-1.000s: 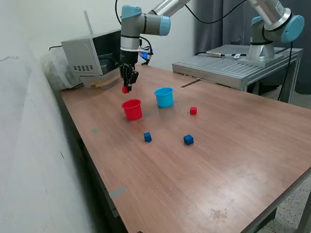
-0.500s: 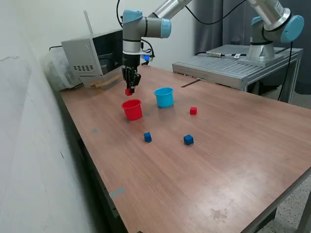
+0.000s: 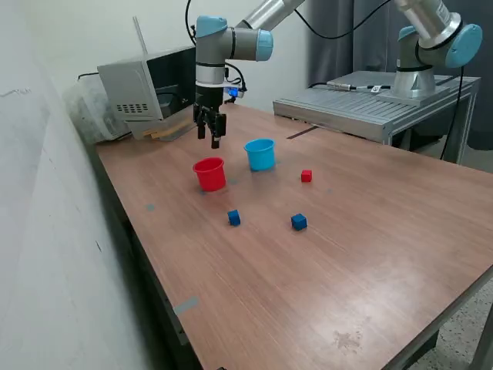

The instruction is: Place red objects in the red bin, and blue objects in the blue bin.

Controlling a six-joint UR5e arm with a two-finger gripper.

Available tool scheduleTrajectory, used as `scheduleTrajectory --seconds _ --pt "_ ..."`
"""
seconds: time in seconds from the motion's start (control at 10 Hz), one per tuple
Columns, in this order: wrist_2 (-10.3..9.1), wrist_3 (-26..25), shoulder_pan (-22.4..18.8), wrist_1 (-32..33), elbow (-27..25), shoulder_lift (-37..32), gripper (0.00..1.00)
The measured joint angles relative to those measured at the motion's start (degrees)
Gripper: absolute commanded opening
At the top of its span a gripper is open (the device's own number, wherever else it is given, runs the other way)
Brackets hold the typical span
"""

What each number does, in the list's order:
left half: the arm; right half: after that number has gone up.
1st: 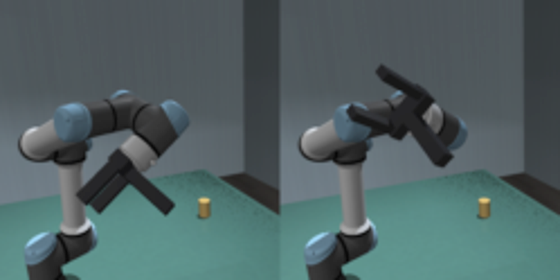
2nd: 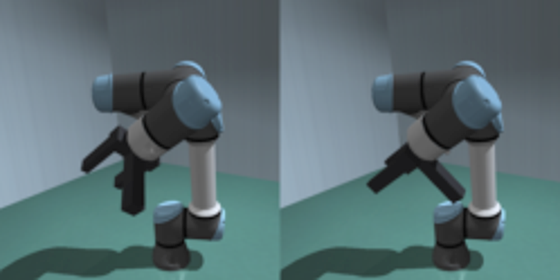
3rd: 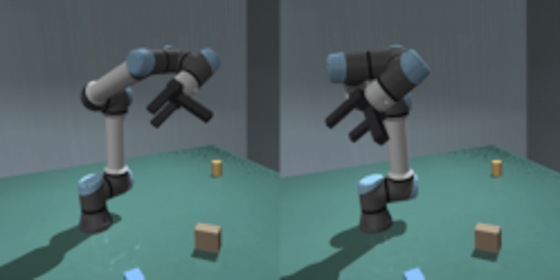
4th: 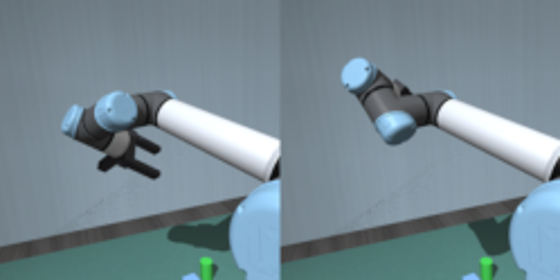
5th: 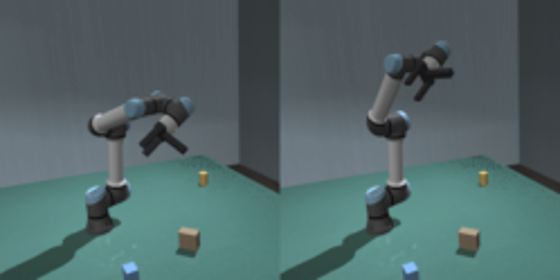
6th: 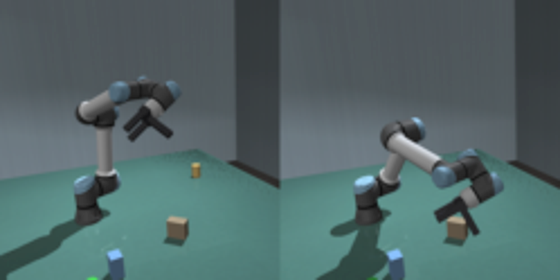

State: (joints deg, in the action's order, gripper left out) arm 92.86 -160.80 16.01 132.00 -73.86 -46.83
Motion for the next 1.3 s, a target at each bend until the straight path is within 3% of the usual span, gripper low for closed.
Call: scheduleTrajectory --seconds 0.2,0.7,1.3 --pt "0.41 1.6 -0.2 -0.2 -3.4 -3.2 1.0" --pt "0.66 6.9 -2.7 -0.5 -21.5 -16.8 1.0" --pt "0.32 8.7 -5.5 0.1 -34.1 -22.2 1.0"
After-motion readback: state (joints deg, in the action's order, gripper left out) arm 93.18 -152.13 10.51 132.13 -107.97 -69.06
